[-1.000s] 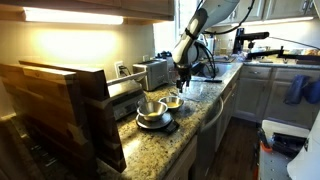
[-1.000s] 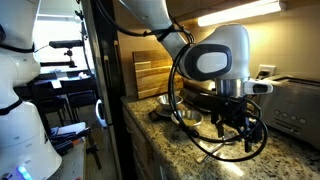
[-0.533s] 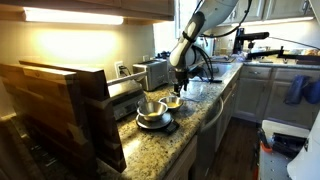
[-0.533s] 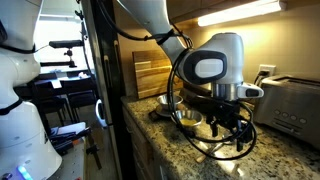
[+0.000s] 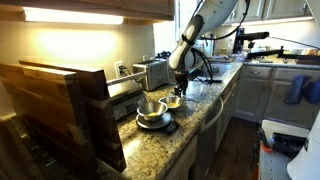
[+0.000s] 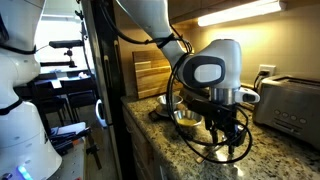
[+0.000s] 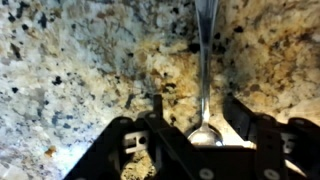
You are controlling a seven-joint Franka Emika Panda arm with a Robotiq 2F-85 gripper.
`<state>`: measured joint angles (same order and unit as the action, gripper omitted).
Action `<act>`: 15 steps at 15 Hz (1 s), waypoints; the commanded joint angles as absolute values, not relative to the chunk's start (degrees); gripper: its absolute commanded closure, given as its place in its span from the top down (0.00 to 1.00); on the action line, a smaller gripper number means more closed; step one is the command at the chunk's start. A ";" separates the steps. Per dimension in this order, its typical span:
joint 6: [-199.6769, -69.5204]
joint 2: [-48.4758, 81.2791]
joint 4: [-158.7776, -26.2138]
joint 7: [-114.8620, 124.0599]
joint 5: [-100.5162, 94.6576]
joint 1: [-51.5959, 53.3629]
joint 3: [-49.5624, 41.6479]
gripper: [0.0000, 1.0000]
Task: Spoon out some of the contents in the bowl on the right into the bowl on top of the scale
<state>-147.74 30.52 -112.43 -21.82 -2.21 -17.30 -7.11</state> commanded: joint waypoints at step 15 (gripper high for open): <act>-139.01 29.19 -110.09 -28.78 2.06 -21.19 -3.36 0.06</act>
<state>-142.11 30.58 -110.02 -26.25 1.46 -19.85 -4.41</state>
